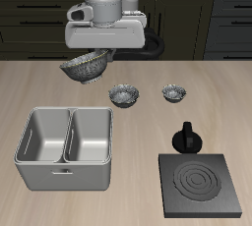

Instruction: Place the largest bowl in the left side of the drainer and the medium bowl in the right side

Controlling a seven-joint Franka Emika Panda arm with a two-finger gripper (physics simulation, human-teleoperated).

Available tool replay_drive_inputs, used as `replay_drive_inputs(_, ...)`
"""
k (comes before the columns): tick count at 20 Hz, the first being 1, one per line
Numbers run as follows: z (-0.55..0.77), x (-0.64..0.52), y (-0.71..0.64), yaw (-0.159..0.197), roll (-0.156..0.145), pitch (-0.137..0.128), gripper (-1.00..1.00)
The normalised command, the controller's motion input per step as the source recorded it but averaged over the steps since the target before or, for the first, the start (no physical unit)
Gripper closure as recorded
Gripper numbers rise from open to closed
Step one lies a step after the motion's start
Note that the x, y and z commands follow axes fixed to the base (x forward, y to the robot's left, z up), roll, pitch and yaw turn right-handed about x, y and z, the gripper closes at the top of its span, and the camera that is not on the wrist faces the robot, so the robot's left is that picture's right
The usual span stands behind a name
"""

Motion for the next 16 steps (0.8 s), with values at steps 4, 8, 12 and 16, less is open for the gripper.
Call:
replay_drive_inputs(4, 0.01, 0.34, -0.06, -0.014, -0.028, -0.001, 1.00)
replay_drive_inputs(8, 0.15, 0.46, -0.01, -0.066, -0.031, -0.030, 1.00)
replay_drive_inputs(12, 0.02, 0.34, -0.08, -0.044, -0.036, -0.001, 1.00)
replay_drive_inputs(16, -0.11, 0.27, -0.01, -0.049, -0.030, 0.016, 1.00)
